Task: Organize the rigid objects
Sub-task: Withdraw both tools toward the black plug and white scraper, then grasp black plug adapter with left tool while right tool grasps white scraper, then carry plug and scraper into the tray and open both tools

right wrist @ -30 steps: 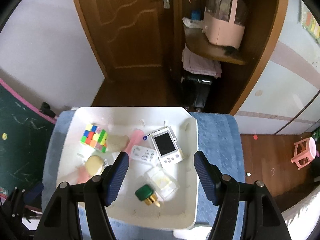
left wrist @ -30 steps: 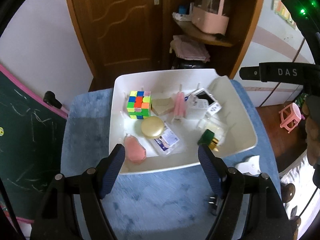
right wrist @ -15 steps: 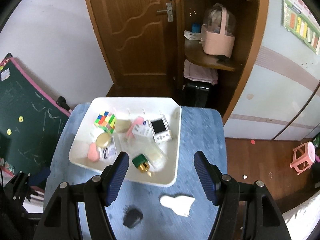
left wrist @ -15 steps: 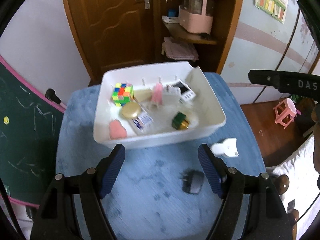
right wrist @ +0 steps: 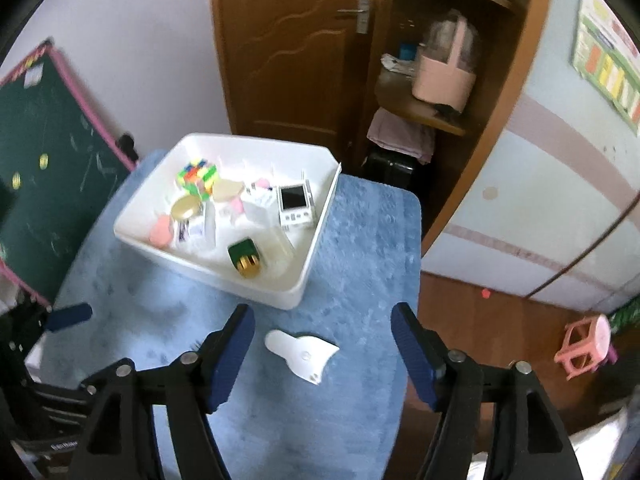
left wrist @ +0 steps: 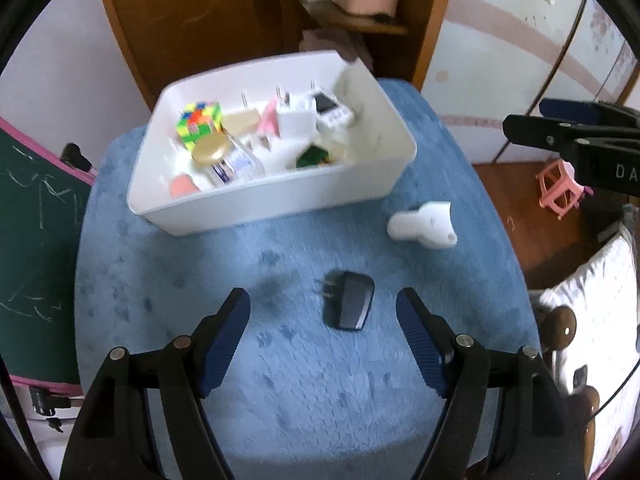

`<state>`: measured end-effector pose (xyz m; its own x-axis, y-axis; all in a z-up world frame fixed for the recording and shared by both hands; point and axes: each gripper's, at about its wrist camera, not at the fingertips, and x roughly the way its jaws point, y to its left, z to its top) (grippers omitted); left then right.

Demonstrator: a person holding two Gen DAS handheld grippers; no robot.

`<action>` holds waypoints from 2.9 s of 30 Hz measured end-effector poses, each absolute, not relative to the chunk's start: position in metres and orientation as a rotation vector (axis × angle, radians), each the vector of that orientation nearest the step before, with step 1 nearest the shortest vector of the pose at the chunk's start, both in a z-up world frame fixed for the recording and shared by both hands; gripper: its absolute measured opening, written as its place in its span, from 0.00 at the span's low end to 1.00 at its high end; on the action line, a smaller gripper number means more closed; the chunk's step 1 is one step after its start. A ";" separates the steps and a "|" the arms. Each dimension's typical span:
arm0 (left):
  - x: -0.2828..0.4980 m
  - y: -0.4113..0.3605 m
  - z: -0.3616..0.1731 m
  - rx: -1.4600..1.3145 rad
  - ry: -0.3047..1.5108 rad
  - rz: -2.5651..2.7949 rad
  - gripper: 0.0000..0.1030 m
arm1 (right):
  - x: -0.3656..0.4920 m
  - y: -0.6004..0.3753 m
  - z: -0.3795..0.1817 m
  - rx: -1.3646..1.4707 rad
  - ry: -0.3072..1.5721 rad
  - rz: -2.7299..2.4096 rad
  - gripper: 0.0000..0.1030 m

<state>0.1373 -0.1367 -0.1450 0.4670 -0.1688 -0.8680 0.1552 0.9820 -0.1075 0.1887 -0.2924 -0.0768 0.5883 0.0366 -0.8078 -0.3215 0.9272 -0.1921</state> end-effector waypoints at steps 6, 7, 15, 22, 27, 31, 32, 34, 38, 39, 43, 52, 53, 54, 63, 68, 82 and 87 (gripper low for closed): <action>0.142 -0.141 -0.176 -0.009 1.115 -0.259 0.76 | 0.190 -0.295 -0.112 -0.444 0.961 0.254 0.72; 0.143 -0.142 -0.182 -0.002 1.123 -0.265 0.76 | 0.189 -0.295 -0.117 -0.462 0.965 0.260 0.72; 0.155 -0.134 -0.216 -0.106 1.186 -0.243 0.76 | 0.194 -0.292 -0.167 -0.589 1.009 0.354 0.72; 0.154 -0.133 -0.230 -0.248 1.203 -0.154 0.76 | 0.205 -0.283 -0.214 -0.804 1.043 0.509 0.73; 0.156 -0.139 -0.237 -0.313 1.194 -0.099 0.76 | 0.213 -0.282 -0.237 -0.946 1.028 0.604 0.73; 0.160 -0.146 -0.244 -0.332 1.201 -0.076 0.76 | 0.216 -0.285 -0.248 -0.991 1.016 0.702 0.73; 0.162 -0.148 -0.244 -0.330 1.204 -0.078 0.76 | 0.217 -0.284 -0.250 -1.003 1.013 0.712 0.74; 0.166 -0.153 -0.246 -0.315 1.209 -0.072 0.76 | 0.218 -0.285 -0.255 -1.025 1.018 0.744 0.74; 0.170 -0.158 -0.252 -0.295 1.207 -0.031 0.76 | 0.219 -0.292 -0.265 -1.039 1.019 0.788 0.74; 0.170 -0.158 -0.254 -0.296 1.206 -0.022 0.76 | 0.220 -0.294 -0.264 -1.023 1.011 0.799 0.74; 0.168 -0.162 -0.265 -0.301 1.200 -0.006 0.65 | 0.221 -0.302 -0.264 -0.963 1.039 0.843 0.58; 0.152 -0.156 -0.260 -0.342 1.136 0.017 0.44 | 0.206 -0.310 -0.254 -0.881 1.064 0.835 0.57; 0.150 -0.156 -0.258 -0.340 1.132 0.018 0.44 | 0.203 -0.312 -0.252 -0.870 1.063 0.836 0.57; 0.147 -0.156 -0.255 -0.339 1.127 0.019 0.44 | 0.200 -0.314 -0.249 -0.855 1.064 0.836 0.57; 0.141 -0.139 -0.187 -0.328 1.050 0.038 0.44 | 0.182 -0.332 -0.201 -0.652 1.052 0.826 0.57; 0.140 -0.124 -0.122 -0.257 0.982 0.051 0.44 | 0.188 -0.325 -0.145 -0.502 1.001 0.813 0.57; 0.213 -0.052 0.002 -0.118 0.830 0.018 0.44 | 0.224 -0.281 -0.016 -0.356 0.806 0.671 0.57; 0.259 -0.035 0.008 -0.088 0.807 -0.026 0.44 | 0.242 -0.247 0.008 -0.382 0.728 0.552 0.57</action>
